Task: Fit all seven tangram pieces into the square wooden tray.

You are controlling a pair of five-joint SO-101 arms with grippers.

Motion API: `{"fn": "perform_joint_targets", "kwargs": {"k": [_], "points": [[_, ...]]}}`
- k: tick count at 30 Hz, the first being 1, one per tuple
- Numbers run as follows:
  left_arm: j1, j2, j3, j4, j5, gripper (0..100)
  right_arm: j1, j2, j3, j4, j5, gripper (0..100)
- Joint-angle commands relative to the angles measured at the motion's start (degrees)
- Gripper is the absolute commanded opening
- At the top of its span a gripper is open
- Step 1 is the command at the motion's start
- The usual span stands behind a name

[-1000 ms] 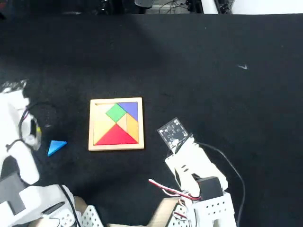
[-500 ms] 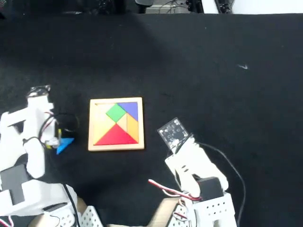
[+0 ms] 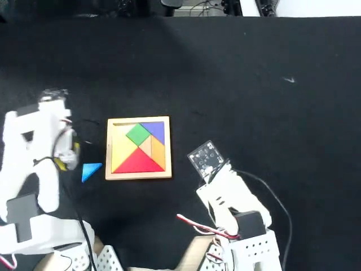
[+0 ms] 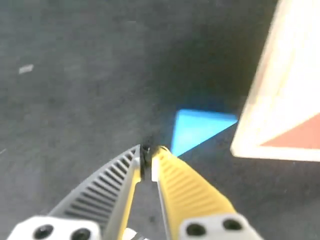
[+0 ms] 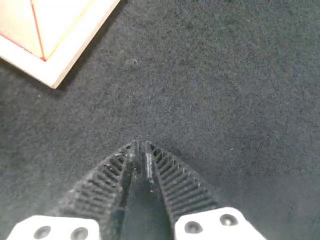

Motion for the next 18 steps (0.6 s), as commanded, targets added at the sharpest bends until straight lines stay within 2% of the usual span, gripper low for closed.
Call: {"fn": "perform_joint_targets", "kwargs": {"k": [1, 3, 7, 13, 18], "points": [[-7.96, -0.35, -8.31, 6.51, -4.04, 5, -5.45, -5.32, -3.3, 1.58, 10.11, 5.7], [-13.41, -0.35, -8.92, 7.47, -6.86, 5, -11.69, -5.23, -4.88, 2.99, 11.87, 8.5], [-25.36, -0.35, -9.01, 7.74, -12.48, 5, -18.37, -5.23, -5.76, -0.44, 8.53, 9.3], [-39.96, 0.26, -8.04, 7.56, -18.29, 5, -19.16, -5.14, -8.92, -3.25, 8.7, 9.6], [-45.76, -0.26, -5.23, 8.09, -21.01, 5, -19.16, 1.71, -19.12, -2.99, 8.35, 9.6]]}}
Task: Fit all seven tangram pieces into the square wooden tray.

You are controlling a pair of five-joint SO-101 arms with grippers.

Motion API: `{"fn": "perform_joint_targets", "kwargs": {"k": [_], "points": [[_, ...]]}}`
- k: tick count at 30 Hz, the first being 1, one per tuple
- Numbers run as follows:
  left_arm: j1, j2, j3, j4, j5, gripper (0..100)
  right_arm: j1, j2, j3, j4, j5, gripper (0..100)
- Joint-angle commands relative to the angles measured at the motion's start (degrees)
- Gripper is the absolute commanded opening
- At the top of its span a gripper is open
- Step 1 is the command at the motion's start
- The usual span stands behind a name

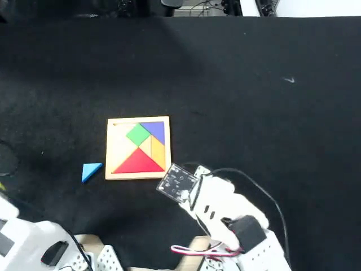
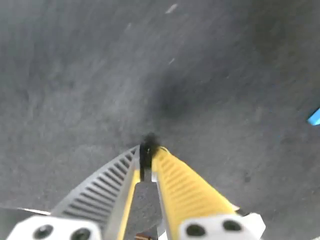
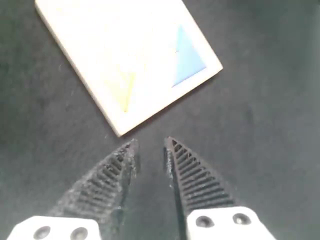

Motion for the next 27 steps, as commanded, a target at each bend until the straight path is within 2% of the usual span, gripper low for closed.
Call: {"fn": "perform_joint_targets", "kwargs": {"k": [1, 4, 8, 15, 20, 22, 24, 27], "points": [[-3.03, -0.79, -1.27, 1.76, -1.41, 5, -0.53, 5.23, -12.18, -0.97, -0.97, 9.6], [-3.38, -0.79, -5.14, 5.1, -1.41, 5, -1.58, 18.59, -23.16, -1.32, -5.1, 9.6], [-3.12, -1.76, -10.86, 12.22, -1.41, 5, -8.88, 40.4, -36.18, -1.41, -8.53, 9.6], [-4.62, -20.31, -17.01, 13.36, -1.41, 5, -18.29, 72.31, -52.26, -3.96, -13.27, 9.6], [-2.77, -29.1, -11.21, 13.27, -1.41, 6, -18.99, 87.16, -59.47, -10.81, -12.48, 9.6], [-3.47, -32.35, -8.13, 13.27, -1.41, 6, -19.69, 92.7, -62.99, -10.29, -8.44, 10.1], [-5.58, -36.22, -4.53, 12.4, -1.41, 6, -21.27, 98.07, -67.38, -8.79, -5.1, 12.5], [-9.1, -42.11, 4.0, 6.68, -1.41, 6, -21.8, 106.33, -74.51, -8.53, -6.07, 18.0]]}}
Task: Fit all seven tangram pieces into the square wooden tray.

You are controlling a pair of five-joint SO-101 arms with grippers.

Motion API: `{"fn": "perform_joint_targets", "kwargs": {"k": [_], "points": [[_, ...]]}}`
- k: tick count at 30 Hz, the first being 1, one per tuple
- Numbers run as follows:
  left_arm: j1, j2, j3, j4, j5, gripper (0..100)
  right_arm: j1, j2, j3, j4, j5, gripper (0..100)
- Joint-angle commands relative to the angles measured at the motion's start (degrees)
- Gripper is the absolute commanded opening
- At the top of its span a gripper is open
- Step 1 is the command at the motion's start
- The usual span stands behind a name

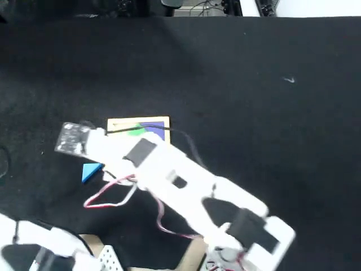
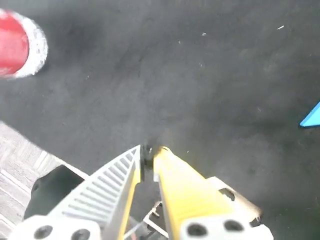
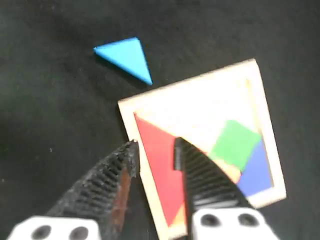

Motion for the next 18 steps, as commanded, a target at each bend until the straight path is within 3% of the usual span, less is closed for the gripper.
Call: {"fn": "perform_joint_targets", "kwargs": {"k": [1, 8, 12, 18], "points": [[-4.35, -7.3, 9.54, -6.77, -0.53, 6, -1.14, 8.13, -11.21, 0.62, 0.0, 19.8], [-12.26, -17.67, 35.82, -19.87, -1.85, 7, -4.31, 19.3, -23.52, 3.25, 2.9, 25.9], [-13.14, -20.57, 41.89, -20.4, -1.93, 7, -6.24, 21.93, -25.71, 5.71, 7.38, 25.8], [-12.88, -20.66, 46.2, -25.49, -0.26, 7, -6.86, 26.95, -27.38, 4.48, 7.82, 25.8]]}}
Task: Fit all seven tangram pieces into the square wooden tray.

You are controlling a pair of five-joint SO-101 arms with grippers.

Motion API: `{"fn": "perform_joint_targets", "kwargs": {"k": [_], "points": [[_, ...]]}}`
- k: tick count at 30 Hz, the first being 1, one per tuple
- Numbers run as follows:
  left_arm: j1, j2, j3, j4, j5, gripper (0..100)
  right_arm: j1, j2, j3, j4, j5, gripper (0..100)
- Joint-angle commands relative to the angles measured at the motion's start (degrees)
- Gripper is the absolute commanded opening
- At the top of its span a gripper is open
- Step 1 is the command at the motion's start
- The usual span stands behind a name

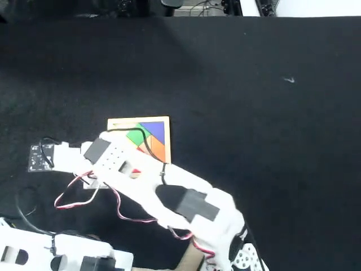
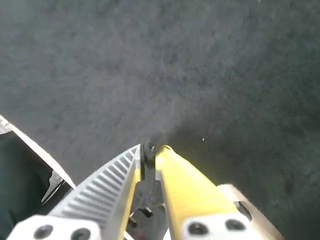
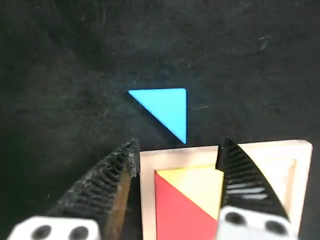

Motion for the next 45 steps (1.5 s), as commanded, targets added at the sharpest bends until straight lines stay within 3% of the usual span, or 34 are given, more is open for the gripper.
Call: {"fn": "perform_joint_targets", "kwargs": {"k": [1, 16, 22, 34, 39, 45], "points": [[-0.57, -0.88, 0.84, -4.48, 1.93, 7, -1.05, 1.54, -4.7, -0.97, 0.53, 25.8], [-2.24, -0.97, 4.09, -14.15, 3.08, 6, -1.58, 13.14, -15.6, -0.53, 2.9, 25.8], [-2.07, -0.88, 2.24, -14.15, 3.16, 6, -2.2, 18.33, -21.85, 0.44, 6.24, 25.8], [-1.54, -0.88, 2.68, -14.15, 3.16, 7, -2.11, 26.77, -36.44, 12.92, 8.53, 18.7], [-1.54, -0.88, 2.68, -13.98, 3.25, 7, -1.76, 27.47, -37.93, 14.33, 8.44, 18.6], [-1.45, -0.88, 3.74, -14.07, 3.25, 7, 0.0, 26.51, -38.29, 14.15, 8.44, 11.3]]}}
